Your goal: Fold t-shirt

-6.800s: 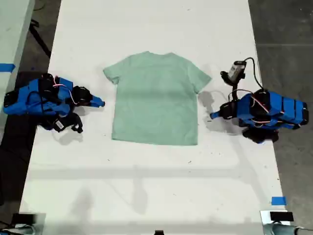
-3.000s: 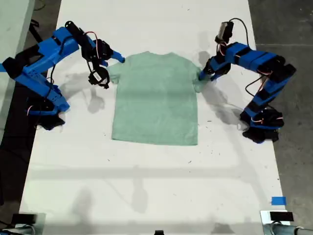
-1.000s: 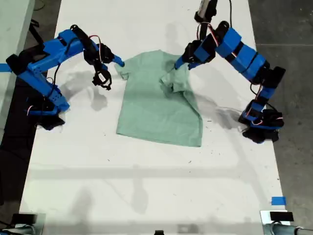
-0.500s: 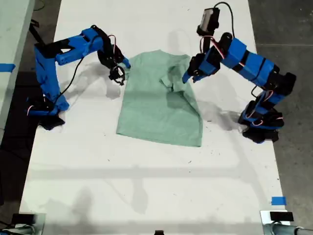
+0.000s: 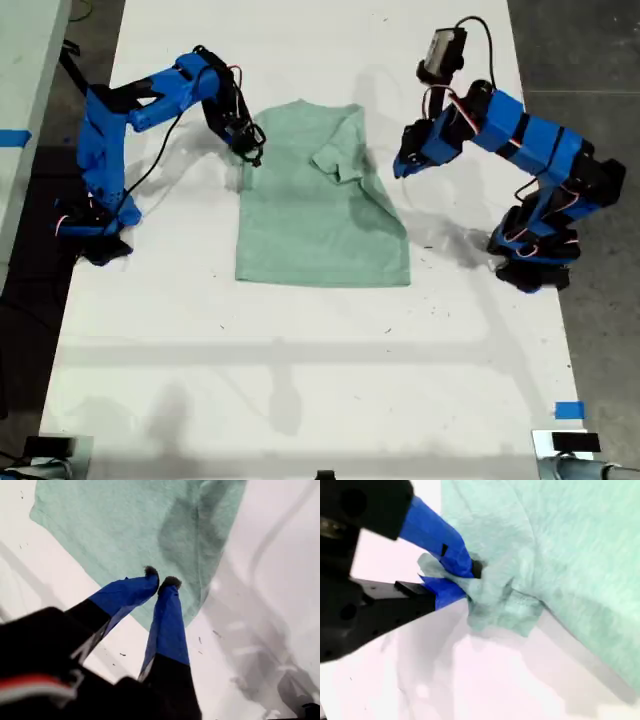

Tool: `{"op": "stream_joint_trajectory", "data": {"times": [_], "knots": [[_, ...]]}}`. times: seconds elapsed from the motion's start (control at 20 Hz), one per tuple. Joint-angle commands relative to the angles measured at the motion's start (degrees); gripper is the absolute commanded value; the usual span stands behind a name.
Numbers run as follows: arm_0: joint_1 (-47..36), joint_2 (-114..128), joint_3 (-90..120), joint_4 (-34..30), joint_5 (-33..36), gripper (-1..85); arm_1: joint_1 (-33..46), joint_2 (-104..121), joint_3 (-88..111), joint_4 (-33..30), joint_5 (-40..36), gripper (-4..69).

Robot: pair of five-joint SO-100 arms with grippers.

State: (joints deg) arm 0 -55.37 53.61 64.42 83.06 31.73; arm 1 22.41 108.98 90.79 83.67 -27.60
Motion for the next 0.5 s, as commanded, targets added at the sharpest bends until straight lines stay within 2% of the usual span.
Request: {"op": "stream_joint_trajectory", "data": {"times": [0.0, 0.2, 0.45], "knots": [[-2.37, 10.81, 0.44, 2.20, -1.23, 0.0, -0.97, 3.96, 1.05, -2.11, 0.97, 3.7], [-2.20, 21.36, 0.79, 3.69, -0.97, 0.0, -1.05, 5.89, 3.78, -2.81, 1.76, 1.0], [10.81, 22.06, -2.11, -3.69, -1.49, 0.0, -1.05, 8.26, 7.56, -4.13, 2.29, -0.9]]}}
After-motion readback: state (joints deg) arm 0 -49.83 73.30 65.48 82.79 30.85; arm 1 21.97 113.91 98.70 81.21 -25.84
